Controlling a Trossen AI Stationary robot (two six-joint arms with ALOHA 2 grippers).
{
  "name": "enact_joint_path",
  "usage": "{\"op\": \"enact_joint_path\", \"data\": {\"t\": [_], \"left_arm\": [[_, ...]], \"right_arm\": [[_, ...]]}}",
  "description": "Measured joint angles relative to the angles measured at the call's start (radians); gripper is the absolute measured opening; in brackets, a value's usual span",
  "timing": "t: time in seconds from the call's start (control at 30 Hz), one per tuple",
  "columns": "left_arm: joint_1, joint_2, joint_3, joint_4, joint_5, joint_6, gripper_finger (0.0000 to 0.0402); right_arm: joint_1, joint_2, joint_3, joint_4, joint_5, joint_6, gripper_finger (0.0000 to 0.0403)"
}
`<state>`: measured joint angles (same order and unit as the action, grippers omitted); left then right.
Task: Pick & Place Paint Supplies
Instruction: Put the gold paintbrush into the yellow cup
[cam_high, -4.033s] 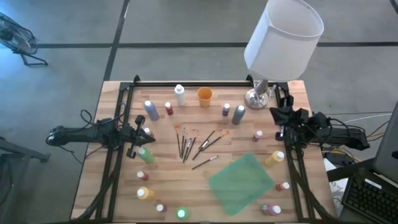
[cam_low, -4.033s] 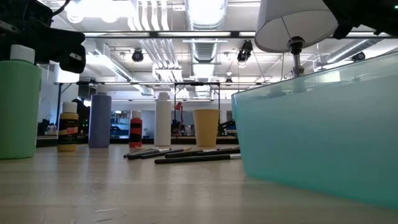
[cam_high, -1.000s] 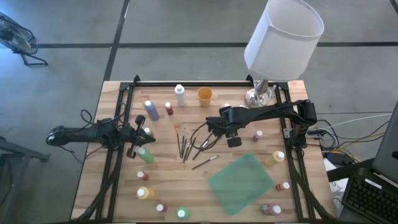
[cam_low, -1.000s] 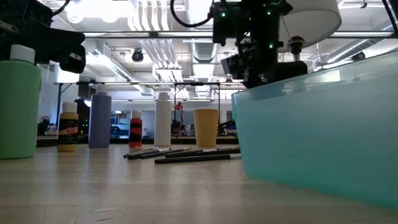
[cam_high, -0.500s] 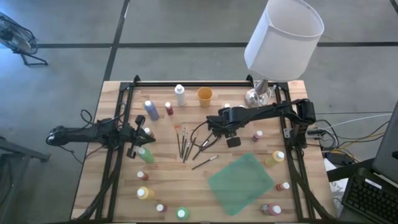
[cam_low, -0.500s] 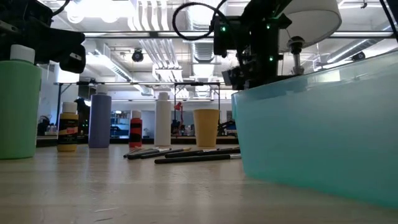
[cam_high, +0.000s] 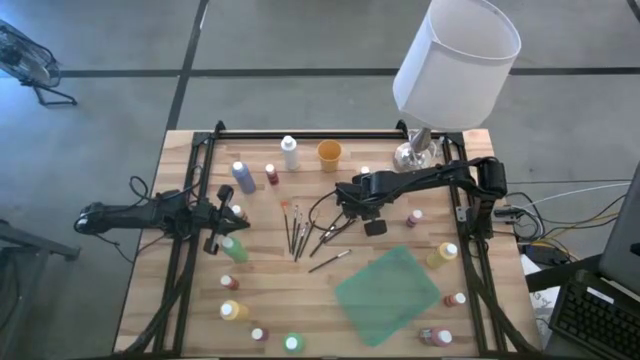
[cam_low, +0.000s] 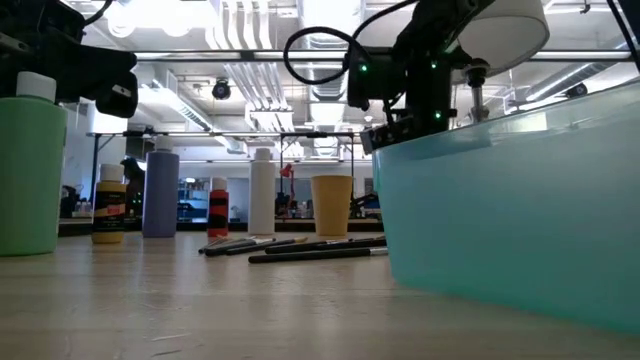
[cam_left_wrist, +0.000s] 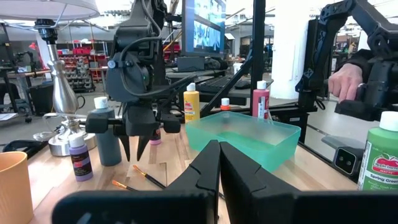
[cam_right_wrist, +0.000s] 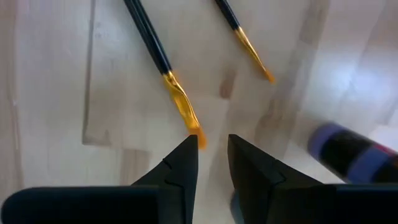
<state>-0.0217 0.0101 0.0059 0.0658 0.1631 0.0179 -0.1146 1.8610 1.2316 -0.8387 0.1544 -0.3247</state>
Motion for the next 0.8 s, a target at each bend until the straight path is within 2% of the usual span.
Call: {"op": "enact_joint_path", "data": {"t": [0.6,0.8], "left_arm": [[0.0,0.0,0.0,0.0,0.0,0.0,0.0014],[0.0,0.0,0.0,0.0,0.0,0.0,0.0014]], "right_arm": [[-0.003,-0.004,-0.125,0.129,0.0,0.003,0.0137],[-0.003,-0.007,-0.143,0.154,0.0,0.006,0.0129]]}}
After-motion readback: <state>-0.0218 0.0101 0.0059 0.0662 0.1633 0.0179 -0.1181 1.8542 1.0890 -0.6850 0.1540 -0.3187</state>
